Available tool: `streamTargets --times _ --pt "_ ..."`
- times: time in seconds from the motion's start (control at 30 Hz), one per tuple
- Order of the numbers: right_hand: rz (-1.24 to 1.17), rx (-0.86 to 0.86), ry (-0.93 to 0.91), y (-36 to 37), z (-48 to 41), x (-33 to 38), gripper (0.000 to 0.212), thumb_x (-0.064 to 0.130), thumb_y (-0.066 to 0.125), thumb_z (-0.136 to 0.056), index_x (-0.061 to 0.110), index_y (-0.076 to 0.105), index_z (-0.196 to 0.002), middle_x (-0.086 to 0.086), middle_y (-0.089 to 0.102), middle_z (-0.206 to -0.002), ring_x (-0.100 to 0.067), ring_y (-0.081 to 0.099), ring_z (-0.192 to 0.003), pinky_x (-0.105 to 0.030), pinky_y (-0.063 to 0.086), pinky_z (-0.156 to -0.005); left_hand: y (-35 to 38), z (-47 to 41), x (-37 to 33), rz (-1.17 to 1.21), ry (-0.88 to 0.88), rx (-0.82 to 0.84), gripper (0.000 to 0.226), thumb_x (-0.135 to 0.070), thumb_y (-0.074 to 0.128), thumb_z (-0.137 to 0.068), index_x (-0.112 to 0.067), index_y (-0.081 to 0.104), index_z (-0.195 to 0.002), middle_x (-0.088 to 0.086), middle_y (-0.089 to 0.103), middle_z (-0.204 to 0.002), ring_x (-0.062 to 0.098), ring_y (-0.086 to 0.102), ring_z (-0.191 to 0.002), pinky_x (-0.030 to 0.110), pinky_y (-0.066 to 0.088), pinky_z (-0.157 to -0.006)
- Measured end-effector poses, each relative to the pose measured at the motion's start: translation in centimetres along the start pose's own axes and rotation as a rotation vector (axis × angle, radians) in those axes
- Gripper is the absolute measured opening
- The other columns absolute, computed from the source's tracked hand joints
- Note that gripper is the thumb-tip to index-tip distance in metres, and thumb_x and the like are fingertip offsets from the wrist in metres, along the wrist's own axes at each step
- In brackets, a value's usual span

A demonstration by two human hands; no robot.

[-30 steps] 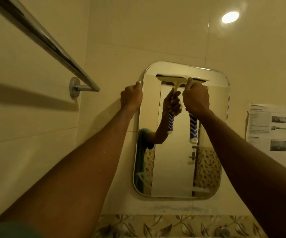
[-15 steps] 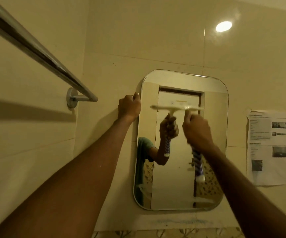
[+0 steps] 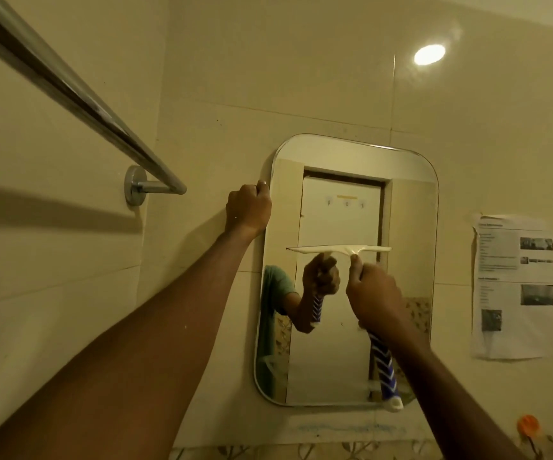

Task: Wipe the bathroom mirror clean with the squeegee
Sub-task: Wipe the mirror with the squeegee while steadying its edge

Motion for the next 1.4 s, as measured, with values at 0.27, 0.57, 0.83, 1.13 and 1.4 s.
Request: streamTargets --times 0.27,0.57,0.83,1.13,1.4 --pt "-0.029 -0.2 -0.076 -8.8 -10.4 6.8 0.047 0.038 0.028 -0.105 0.005 0.055 -0.083 -0.004 0.053 -0.062 -0.012 0.052 -0.046 -0.021 0.041 -0.043 0.5 0.3 0.7 -0.02 -0.006 -0.004 0.044 -0.028 0.031 -0.102 -0.005 0.056 -0.075 0.001 0.047 -0.06 0.007 0.043 -0.054 0.022 0.037 -0.055" --pt "0.001 -0.033 -0.059 1.2 0.1 -0.4 0.048 0.045 0.025 -0.102 0.018 0.053 -0.074 0.001 0.055 -0.061 -0.01 0.049 -0.048 -0.022 0.039 -0.048 0.2 0.4 0.8 -0.017 0.027 0.003 0.045 -0.025 0.03 -0.101 -0.004 0.058 -0.071 0.009 0.053 -0.069 0.013 0.043 -0.058 0.027 0.031 -0.061" --pt "-0.074 -0.127 -0.111 -3.9 -6.0 5.1 0.05 0.04 0.027 -0.104 0.012 0.056 -0.074 -0.003 0.056 -0.061 -0.013 0.053 -0.046 -0.019 0.045 -0.043 0.1 0.8 0.7 0.072 -0.026 0.031 0.058 -0.035 0.023 -0.103 0.004 0.063 -0.089 0.012 0.058 -0.081 0.024 0.053 -0.081 0.032 0.043 -0.074" --pt "-0.067 -0.072 -0.192 -0.3 -6.2 5.4 0.037 0.039 0.033 -0.102 0.015 0.056 -0.085 -0.004 0.065 -0.07 -0.014 0.063 -0.054 -0.03 0.057 -0.051 0.5 0.9 2.0 0.362 -0.176 0.094 0.078 -0.054 0.009 -0.098 -0.002 0.065 -0.085 0.014 0.066 -0.076 0.029 0.064 -0.074 0.046 0.056 -0.082" --pt "0.01 0.021 -0.159 0.4 -0.8 1.5 0.038 0.039 0.034 -0.102 0.018 0.053 -0.077 0.0 0.057 -0.066 -0.01 0.052 -0.052 -0.022 0.044 -0.051 0.3 1.6 1.4 0.219 -0.091 0.069 0.073 -0.052 0.015 -0.096 0.005 0.061 -0.102 0.022 0.069 -0.09 0.036 0.067 -0.082 0.045 0.056 -0.082"
Point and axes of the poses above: each hand's wrist, its own z-axis away from the middle knuckle, its own y-axis out of the palm, x = y × z, the point moved 6 cm from there along -z, towards the middle knuckle
